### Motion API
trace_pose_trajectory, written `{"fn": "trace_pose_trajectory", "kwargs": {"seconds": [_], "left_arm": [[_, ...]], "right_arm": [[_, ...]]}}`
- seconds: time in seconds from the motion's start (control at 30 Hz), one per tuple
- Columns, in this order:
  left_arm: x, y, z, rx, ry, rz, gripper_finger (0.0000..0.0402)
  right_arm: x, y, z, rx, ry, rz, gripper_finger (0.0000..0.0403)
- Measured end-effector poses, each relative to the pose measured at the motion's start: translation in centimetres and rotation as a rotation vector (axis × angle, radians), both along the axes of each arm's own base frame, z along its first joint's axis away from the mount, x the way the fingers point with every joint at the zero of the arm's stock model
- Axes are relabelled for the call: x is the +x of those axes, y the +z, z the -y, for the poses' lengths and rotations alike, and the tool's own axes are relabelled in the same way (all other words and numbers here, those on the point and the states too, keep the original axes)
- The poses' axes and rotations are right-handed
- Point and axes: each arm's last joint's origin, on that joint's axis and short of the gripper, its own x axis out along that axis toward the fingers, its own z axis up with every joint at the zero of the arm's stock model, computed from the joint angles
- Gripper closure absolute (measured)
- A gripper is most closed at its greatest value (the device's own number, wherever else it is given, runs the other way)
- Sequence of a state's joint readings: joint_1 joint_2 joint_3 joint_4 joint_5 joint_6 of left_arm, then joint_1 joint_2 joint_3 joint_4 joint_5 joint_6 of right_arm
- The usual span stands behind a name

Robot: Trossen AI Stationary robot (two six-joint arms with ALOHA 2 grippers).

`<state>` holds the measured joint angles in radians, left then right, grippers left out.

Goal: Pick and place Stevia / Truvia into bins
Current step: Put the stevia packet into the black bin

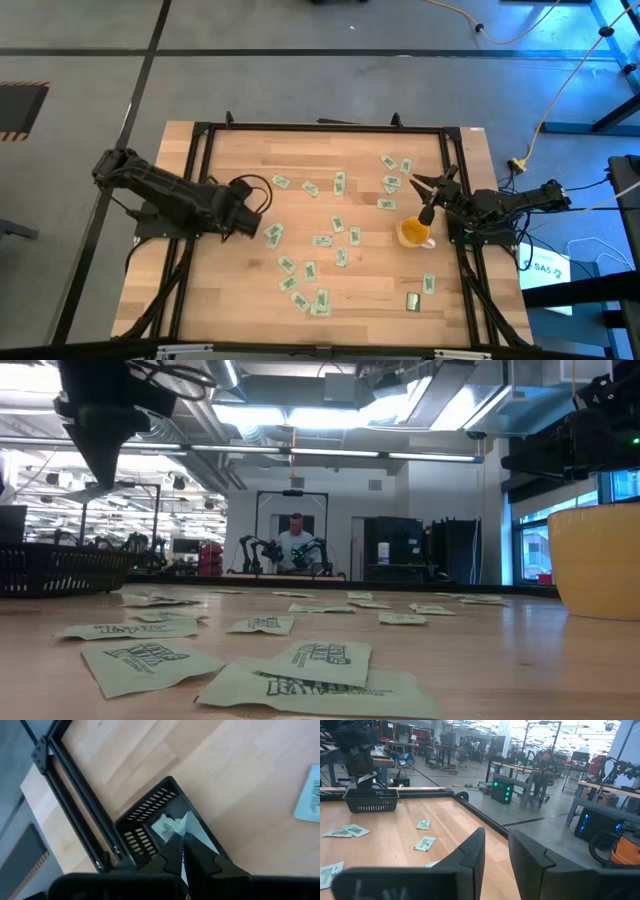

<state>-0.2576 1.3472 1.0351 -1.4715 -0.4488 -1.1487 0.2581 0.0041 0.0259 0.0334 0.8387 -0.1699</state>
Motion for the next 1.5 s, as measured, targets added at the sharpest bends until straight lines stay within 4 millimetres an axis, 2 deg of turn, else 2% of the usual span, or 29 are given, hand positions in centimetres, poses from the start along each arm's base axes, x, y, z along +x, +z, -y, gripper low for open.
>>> {"fn": "trace_pose_trajectory", "kwargs": {"seconds": [0.33,0.57,0.8,1.07,1.3,1.5], "left_arm": [[0.3,-0.1,-1.7,-0.001,-0.035,-0.047,0.0396],[-1.3,-2.9,-3.0,-0.075,-0.001,-0.050,0.0396],[-3.1,-4.7,-3.9,-0.153,0.071,-0.022,0.0396],[-3.4,-7.1,-4.8,-0.216,0.081,0.018,0.0396],[-3.4,-7.5,-5.3,-0.216,0.098,0.030,0.0388],[-3.4,-7.5,-5.5,-0.209,0.099,0.029,0.0365]], "right_arm": [[0.0,0.0,0.0,0.000,0.000,-0.001,0.0313],[0.0,0.0,0.0,0.000,0.000,-0.001,0.0313],[0.0,0.0,0.0,0.000,0.000,-0.001,0.0313],[0.0,0.0,0.0,0.000,0.000,-0.001,0.0313],[0.0,0.0,0.0,0.000,0.000,-0.001,0.0313],[0.0,0.0,0.0,0.000,0.000,-0.001,0.0313]]}}
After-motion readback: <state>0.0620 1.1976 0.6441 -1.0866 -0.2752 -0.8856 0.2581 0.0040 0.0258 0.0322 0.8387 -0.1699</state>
